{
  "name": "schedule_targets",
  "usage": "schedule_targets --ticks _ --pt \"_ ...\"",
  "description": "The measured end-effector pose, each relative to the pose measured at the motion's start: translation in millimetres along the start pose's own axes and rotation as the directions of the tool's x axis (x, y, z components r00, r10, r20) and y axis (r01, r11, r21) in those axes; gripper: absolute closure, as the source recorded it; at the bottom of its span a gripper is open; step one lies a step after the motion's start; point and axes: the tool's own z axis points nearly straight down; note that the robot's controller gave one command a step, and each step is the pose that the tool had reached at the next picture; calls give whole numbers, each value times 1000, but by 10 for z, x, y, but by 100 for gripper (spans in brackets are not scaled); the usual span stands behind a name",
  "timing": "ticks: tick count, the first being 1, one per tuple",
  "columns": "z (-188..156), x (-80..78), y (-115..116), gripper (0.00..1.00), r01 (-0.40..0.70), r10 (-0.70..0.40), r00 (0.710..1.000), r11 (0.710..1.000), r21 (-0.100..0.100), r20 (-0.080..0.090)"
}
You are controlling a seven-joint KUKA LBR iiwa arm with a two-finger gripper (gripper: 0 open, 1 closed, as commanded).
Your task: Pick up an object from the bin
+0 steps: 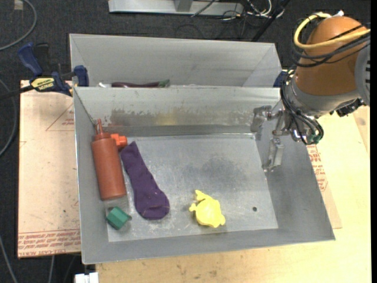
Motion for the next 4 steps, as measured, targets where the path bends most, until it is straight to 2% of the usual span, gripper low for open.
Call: schedule_targets --ticks 1,2,3,4 --pt "-50 -10 4 0 2 -2 1000 1000 1 8" --pt "627 177 275 0 69 -69 998 998 1 9" --pt "780 140 621 0 -39 39 999 999 0 5" --pt "874 306 848 0 -45 45 999 999 0 16"
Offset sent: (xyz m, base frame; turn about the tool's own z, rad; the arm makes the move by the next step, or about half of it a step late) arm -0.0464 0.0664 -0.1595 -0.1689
